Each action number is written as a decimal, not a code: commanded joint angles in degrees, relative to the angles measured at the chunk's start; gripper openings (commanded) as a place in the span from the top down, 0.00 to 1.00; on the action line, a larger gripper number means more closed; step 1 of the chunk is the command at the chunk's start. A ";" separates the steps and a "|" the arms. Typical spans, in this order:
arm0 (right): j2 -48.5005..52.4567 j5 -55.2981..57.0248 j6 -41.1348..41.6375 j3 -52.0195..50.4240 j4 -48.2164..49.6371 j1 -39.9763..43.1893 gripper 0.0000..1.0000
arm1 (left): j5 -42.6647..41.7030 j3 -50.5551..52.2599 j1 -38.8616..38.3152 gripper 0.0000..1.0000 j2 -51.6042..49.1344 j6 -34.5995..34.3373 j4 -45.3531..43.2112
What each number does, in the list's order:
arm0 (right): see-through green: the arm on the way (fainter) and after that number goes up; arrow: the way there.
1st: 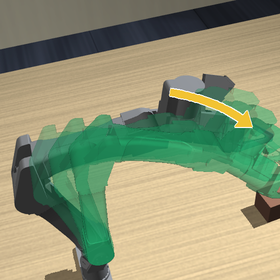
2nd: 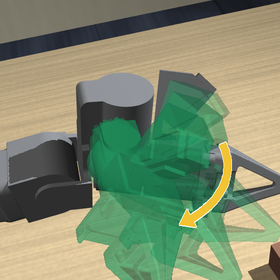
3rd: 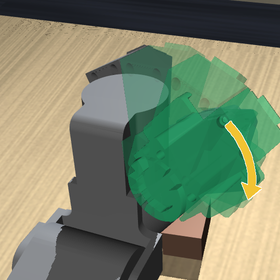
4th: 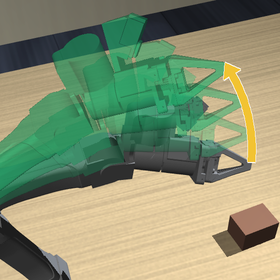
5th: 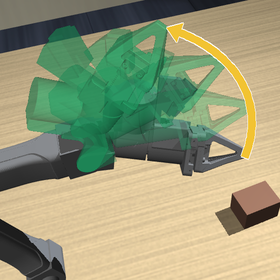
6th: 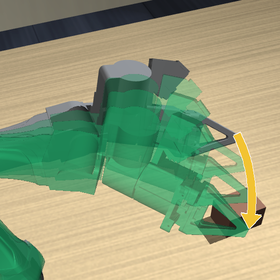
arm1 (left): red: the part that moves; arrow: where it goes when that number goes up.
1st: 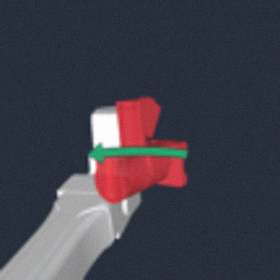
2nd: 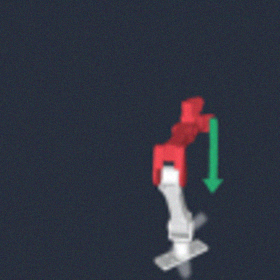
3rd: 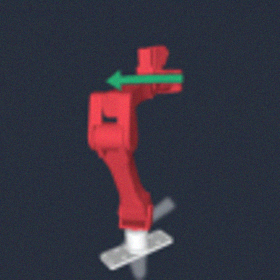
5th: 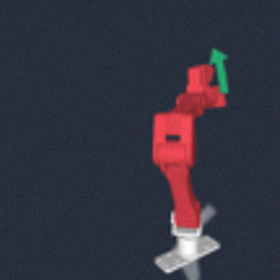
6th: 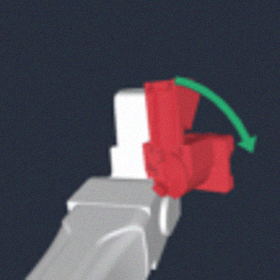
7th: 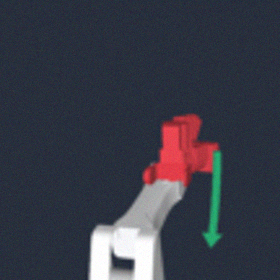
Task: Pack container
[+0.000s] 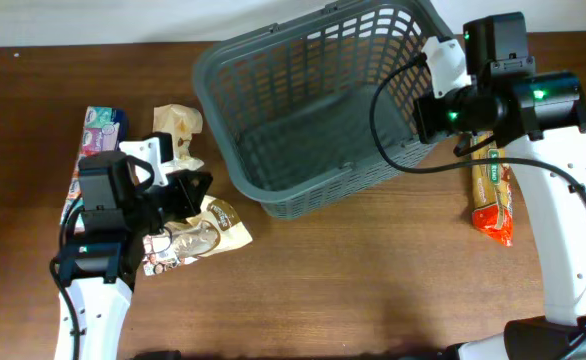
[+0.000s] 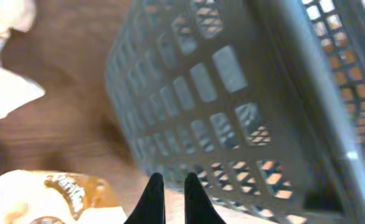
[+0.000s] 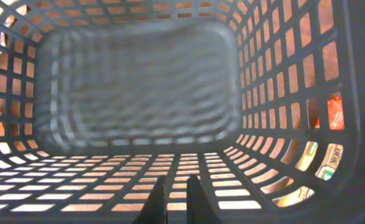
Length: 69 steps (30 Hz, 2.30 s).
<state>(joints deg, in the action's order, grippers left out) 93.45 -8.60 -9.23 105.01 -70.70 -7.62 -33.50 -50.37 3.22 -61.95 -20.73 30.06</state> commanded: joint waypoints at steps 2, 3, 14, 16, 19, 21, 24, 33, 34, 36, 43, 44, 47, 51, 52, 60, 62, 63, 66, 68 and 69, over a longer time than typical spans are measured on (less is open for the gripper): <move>-0.07 1.77 0.31 1.07 -0.48 -0.20 0.96 | -4.46 -1.05 -1.62 0.98 -0.28 -1.14 -0.94; -0.07 1.79 0.70 1.07 -0.70 -0.20 0.96 | -4.39 -1.05 -2.12 0.98 -0.31 -1.11 -0.96; -0.07 1.70 2.47 1.07 -5.01 -0.26 0.96 | -3.56 -1.05 -3.02 0.98 -1.75 -1.11 -2.75; -0.07 1.70 2.45 1.07 -5.81 -0.26 0.96 | -3.56 -1.05 -3.02 0.98 -1.90 -1.11 -3.98; -0.07 1.68 2.47 1.07 -6.82 -0.26 0.96 | -3.23 -1.05 -3.02 0.98 -2.16 -1.14 -5.46; -0.07 1.64 2.47 1.07 -7.34 -0.26 0.96 | -2.69 -1.05 -3.02 0.98 -2.34 -1.14 -6.10; -0.07 1.55 2.69 1.07 -8.11 -0.26 0.96 | -2.64 -1.05 -3.02 0.98 -2.80 -1.14 -6.69; -0.07 0.02 4.22 1.05 -9.09 -0.26 0.96 | -2.49 -1.05 -3.02 0.98 -4.50 -1.11 -10.10; -0.07 -0.35 4.50 1.05 -9.09 -0.26 0.96 | -2.40 -1.05 -3.02 0.98 -4.61 -1.14 -10.58; -0.07 -0.87 5.46 1.05 -9.20 -0.33 0.96 | -1.64 -1.05 -3.02 0.98 -4.81 -1.14 -11.52; -0.07 -1.29 6.73 1.03 -9.51 -1.57 0.96 | -1.03 -1.05 -3.02 0.98 -5.62 -1.11 -14.67; -0.07 -1.29 6.75 1.03 -9.51 -1.97 0.96 | -1.03 -1.05 -3.02 0.98 -5.84 -1.11 -15.08; -0.07 -1.25 7.15 1.03 -9.46 -3.65 0.96 | -1.07 -1.05 -3.02 0.98 -6.82 -1.14 -16.22; -0.07 -1.22 8.28 1.03 -9.29 -5.62 0.96 | -1.29 -1.05 -3.02 0.98 -7.93 -1.14 -16.81; -0.07 -1.18 8.59 1.03 -9.27 -6.14 0.96 | -1.88 -1.05 -3.02 0.98 -8.15 -1.11 -17.31; -0.07 1.81 9.77 1.03 -9.31 -6.62 0.96 | -11.74 -1.07 -3.02 0.98 -9.29 -1.33 -26.67; -0.07 1.79 9.77 1.03 -9.46 -6.62 0.96 | -12.22 -1.05 -3.02 0.98 -9.68 -2.01 -26.84; -0.07 1.79 9.81 1.03 -9.60 -6.62 0.96 | -12.24 -1.07 -3.02 0.98 -9.86 -2.01 -26.86; -0.07 1.79 10.86 1.01 -9.92 -6.62 0.96 | -12.39 -1.07 -3.02 0.98 -10.36 -2.01 -26.91; -0.07 1.77 11.28 1.01 -10.08 -6.62 0.96 | -12.85 -1.07 -3.02 0.98 -10.75 -2.01 -27.32; -0.07 1.79 11.28 1.01 -10.12 -6.62 0.96 | -13.51 -1.07 -3.02 0.98 -11.21 -2.01 -28.13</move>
<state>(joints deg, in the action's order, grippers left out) 93.45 -7.55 1.04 105.60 -80.36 -13.63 -43.59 -50.39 0.45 -72.16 -22.20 3.49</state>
